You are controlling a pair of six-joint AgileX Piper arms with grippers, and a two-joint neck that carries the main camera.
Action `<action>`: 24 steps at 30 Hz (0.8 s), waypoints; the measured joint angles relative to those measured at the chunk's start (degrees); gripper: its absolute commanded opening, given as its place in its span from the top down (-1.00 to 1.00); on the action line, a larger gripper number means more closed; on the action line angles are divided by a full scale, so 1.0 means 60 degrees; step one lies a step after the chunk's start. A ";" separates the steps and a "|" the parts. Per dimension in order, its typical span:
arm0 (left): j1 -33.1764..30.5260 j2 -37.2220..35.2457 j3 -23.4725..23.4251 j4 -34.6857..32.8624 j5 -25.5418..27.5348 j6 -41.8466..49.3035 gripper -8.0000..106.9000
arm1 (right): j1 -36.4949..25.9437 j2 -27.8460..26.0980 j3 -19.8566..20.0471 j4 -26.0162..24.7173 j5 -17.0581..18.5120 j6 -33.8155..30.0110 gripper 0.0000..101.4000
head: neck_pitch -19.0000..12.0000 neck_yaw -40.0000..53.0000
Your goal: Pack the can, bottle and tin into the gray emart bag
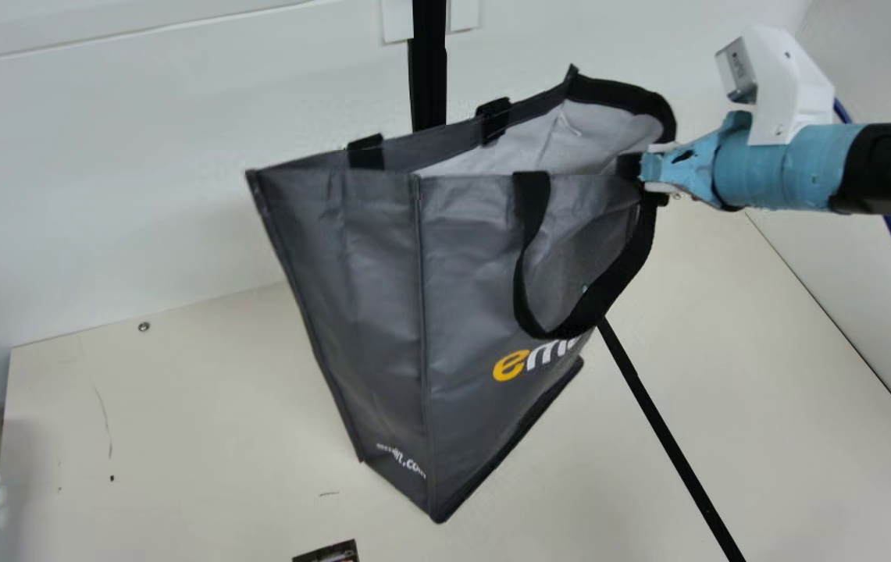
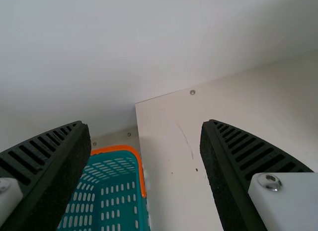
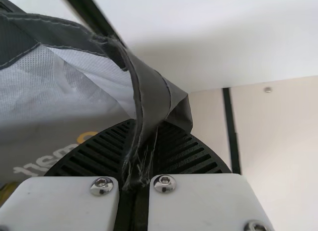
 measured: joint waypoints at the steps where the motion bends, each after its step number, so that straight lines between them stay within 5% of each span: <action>1: 0.0000 0.0000 0.0000 0.0000 0.0000 0.0000 -0.71 | -0.0105 0.0014 -0.0063 -0.0058 0.0009 0.0025 1.00 | 0.0000 0.0000; 24: 0.0000 0.0000 0.0000 0.0000 0.0000 0.0000 -0.71 | -0.2841 0.0763 -0.1626 0.0023 0.0751 -0.0378 1.00 | 0.0000 0.0000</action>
